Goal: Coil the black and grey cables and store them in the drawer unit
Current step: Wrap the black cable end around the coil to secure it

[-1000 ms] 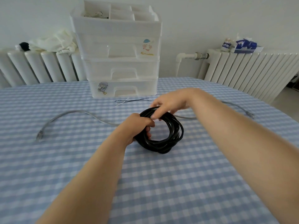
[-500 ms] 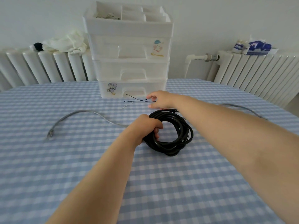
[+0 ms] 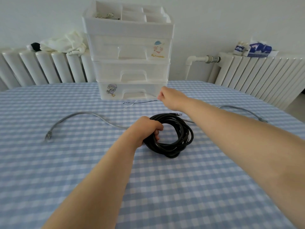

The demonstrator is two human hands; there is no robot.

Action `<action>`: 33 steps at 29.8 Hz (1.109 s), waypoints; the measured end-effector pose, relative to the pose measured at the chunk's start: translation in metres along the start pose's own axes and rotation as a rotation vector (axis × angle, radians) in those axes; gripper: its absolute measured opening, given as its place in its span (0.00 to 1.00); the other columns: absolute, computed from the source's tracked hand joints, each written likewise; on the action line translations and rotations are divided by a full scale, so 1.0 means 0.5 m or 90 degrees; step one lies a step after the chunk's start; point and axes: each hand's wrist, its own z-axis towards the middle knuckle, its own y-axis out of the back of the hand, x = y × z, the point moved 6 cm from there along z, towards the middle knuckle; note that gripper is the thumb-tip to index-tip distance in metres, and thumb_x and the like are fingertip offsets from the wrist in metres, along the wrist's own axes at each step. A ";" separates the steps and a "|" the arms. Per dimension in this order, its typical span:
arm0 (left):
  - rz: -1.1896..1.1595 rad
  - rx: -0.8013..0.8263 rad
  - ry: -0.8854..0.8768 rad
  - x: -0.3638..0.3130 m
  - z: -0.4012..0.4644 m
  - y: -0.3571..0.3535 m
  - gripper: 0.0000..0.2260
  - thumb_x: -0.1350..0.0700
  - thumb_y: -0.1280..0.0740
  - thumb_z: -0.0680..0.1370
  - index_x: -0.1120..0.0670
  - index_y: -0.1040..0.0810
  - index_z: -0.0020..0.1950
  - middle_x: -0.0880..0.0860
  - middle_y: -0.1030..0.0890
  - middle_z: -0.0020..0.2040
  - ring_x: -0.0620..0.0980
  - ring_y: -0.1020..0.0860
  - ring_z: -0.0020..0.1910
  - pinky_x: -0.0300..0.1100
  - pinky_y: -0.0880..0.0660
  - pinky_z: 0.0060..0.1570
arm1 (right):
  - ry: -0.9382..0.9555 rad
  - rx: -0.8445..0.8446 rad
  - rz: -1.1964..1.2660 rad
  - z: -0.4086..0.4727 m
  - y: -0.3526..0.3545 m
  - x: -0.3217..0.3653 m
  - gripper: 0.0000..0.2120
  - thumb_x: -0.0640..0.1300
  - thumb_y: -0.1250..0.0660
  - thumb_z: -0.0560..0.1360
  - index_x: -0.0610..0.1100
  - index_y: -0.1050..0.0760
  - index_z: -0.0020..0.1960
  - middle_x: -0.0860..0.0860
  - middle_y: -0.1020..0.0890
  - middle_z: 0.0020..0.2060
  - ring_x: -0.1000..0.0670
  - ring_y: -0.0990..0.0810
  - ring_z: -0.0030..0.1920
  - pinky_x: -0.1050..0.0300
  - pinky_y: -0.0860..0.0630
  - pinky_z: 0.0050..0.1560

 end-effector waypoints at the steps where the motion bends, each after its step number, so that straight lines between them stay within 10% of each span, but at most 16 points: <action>1: 0.004 -0.003 0.001 0.000 0.000 -0.001 0.03 0.63 0.33 0.73 0.61 0.26 0.42 0.51 0.28 0.24 0.48 0.26 0.24 0.41 0.26 0.31 | -0.003 -0.043 0.018 -0.015 0.031 0.005 0.10 0.50 0.44 0.82 0.44 0.34 0.48 0.48 0.25 0.44 0.46 0.28 0.43 0.53 0.35 0.43; 7: 0.071 -0.064 -0.026 -0.014 -0.013 -0.007 0.03 0.62 0.33 0.73 0.61 0.24 0.43 0.53 0.26 0.27 0.51 0.25 0.26 0.42 0.26 0.34 | 0.000 -0.071 0.407 -0.171 0.096 0.063 0.05 0.43 0.39 0.81 0.43 0.26 0.52 0.50 0.24 0.33 0.54 0.29 0.26 0.62 0.29 0.27; 19: 0.267 -0.025 -0.183 -0.091 -0.095 -0.090 0.12 0.53 0.28 0.72 0.57 0.28 0.36 0.54 0.25 0.25 0.51 0.24 0.23 0.45 0.25 0.35 | -0.082 -0.272 0.396 -0.359 0.055 0.006 0.10 0.44 0.36 0.79 0.50 0.19 0.58 0.62 0.26 0.30 0.60 0.27 0.26 0.60 0.26 0.37; 29: 0.237 0.072 -0.198 -0.083 -0.096 -0.086 0.17 0.46 0.31 0.75 0.60 0.27 0.44 0.53 0.28 0.32 0.48 0.27 0.26 0.42 0.22 0.32 | -0.091 -0.068 0.766 -0.373 0.057 -0.016 0.18 0.40 0.35 0.78 0.48 0.28 0.67 0.50 0.19 0.30 0.54 0.20 0.30 0.60 0.20 0.38; 33: 0.178 0.077 -0.167 -0.073 -0.087 -0.079 0.24 0.38 0.40 0.77 0.60 0.23 0.52 0.51 0.28 0.30 0.48 0.27 0.27 0.46 0.21 0.35 | -0.092 -0.104 0.691 -0.377 0.051 -0.016 0.17 0.41 0.35 0.78 0.47 0.28 0.66 0.50 0.21 0.29 0.54 0.21 0.30 0.63 0.22 0.36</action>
